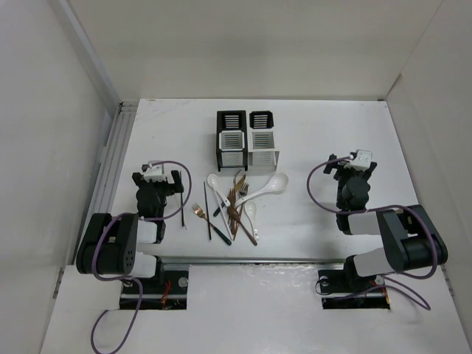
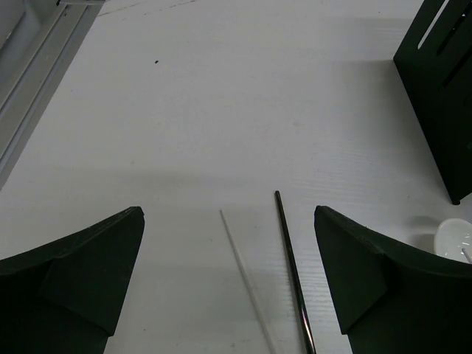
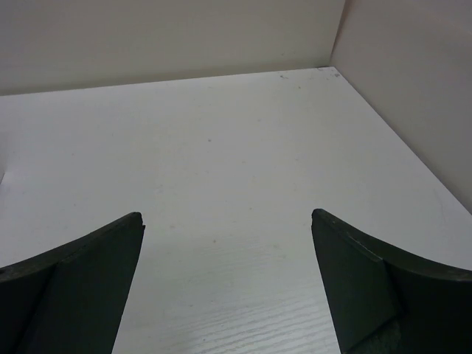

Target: Sort the eating utensils into containers

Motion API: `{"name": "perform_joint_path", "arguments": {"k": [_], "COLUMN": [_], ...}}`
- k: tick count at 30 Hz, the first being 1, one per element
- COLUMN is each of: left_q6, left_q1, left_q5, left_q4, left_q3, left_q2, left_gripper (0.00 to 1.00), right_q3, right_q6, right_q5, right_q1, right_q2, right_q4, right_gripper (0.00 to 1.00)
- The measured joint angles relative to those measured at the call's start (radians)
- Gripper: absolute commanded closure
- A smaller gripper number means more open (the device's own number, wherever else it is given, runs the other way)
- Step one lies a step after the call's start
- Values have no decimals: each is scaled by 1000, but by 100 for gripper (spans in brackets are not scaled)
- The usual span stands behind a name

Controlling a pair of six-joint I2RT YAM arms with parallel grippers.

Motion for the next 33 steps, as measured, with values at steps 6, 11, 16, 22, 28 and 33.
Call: {"name": "perform_joint_path", "arguments": {"k": [6, 11, 16, 22, 28, 33], "left_q6": [0, 8, 158, 357, 443, 424], "left_q1": [0, 0, -3, -18, -34, -42], "left_q5": [0, 36, 201, 205, 238, 220], "left_q4": [0, -51, -474, -922, -1386, -1661], "left_q3": [0, 11, 343, 742, 865, 967], "left_q2": [0, -51, -233, -258, -179, -118], "left_gripper": [0, 0, 0, 0, 0, 0], "right_q3": [0, 0, 0, 16, 479, 754], "right_q6": [0, 0, 0, -5, -92, -374], "right_q5": [0, 0, 0, 0, 92, 306], "right_q1": [0, 1, 1, 2, 48, 148], "right_q2": [0, 0, 0, -7, -87, -122], "right_q4": [0, 0, 0, -31, -592, -715], "right_gripper": [0, 0, 0, 0, 0, 0]}}
